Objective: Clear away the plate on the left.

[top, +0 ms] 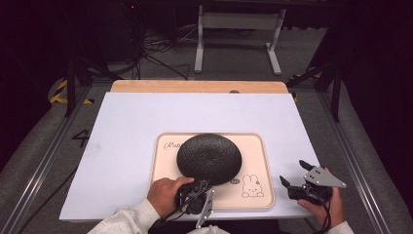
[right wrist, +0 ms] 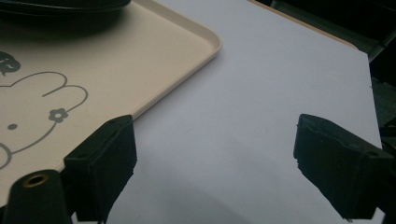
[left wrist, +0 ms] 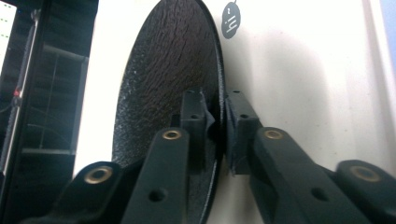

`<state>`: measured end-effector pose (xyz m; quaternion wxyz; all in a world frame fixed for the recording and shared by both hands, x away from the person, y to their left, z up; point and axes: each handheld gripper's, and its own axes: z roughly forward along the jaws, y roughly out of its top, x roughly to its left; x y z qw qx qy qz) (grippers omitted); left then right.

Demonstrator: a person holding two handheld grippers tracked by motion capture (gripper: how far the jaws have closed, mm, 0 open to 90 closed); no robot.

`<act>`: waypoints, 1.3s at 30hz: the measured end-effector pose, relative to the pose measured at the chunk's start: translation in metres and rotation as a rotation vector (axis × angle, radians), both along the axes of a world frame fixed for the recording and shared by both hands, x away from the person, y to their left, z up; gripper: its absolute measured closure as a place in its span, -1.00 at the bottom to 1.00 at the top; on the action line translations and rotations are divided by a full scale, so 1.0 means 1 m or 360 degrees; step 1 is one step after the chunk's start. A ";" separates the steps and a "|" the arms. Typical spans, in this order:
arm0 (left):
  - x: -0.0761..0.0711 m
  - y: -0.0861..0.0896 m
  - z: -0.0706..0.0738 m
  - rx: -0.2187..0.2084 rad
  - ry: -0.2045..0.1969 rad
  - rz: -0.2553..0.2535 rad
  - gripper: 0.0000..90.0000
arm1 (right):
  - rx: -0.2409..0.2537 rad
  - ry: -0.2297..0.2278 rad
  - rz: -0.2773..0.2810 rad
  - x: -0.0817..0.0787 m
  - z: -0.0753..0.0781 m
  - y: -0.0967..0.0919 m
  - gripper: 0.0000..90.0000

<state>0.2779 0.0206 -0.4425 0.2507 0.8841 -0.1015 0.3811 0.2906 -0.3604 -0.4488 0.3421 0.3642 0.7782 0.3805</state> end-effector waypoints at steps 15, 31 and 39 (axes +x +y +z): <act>0.006 0.000 -0.005 -0.0045 0.0277 -0.0014 0.48 | 0.0002 0.0002 0.0001 0.000 0.000 0.000 -0.69; 0.009 0.007 0.002 -0.0199 0.0410 -0.0044 0.22 | -0.0026 0.0000 0.0016 -0.001 0.000 0.003 -0.70; 0.010 0.010 0.006 -0.0263 0.0437 -0.0039 -0.04 | -0.0023 0.0003 0.0018 -0.001 0.000 0.003 -0.70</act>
